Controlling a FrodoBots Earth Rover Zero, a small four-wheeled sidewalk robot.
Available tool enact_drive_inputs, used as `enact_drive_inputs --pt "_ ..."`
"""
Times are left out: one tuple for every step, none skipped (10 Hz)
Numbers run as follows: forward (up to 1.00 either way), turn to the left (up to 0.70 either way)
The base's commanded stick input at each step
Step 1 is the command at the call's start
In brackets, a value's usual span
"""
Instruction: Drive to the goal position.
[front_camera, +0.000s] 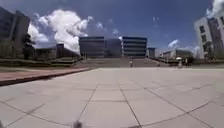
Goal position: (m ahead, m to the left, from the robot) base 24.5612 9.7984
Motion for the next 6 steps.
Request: enact_drive_inputs --pt "0.70 0.00" --pt "0.70 0.00" --pt "0.70 0.00" --pt "0.70 0.00" --pt "0.70 0.00" --pt "0.70 0.00"
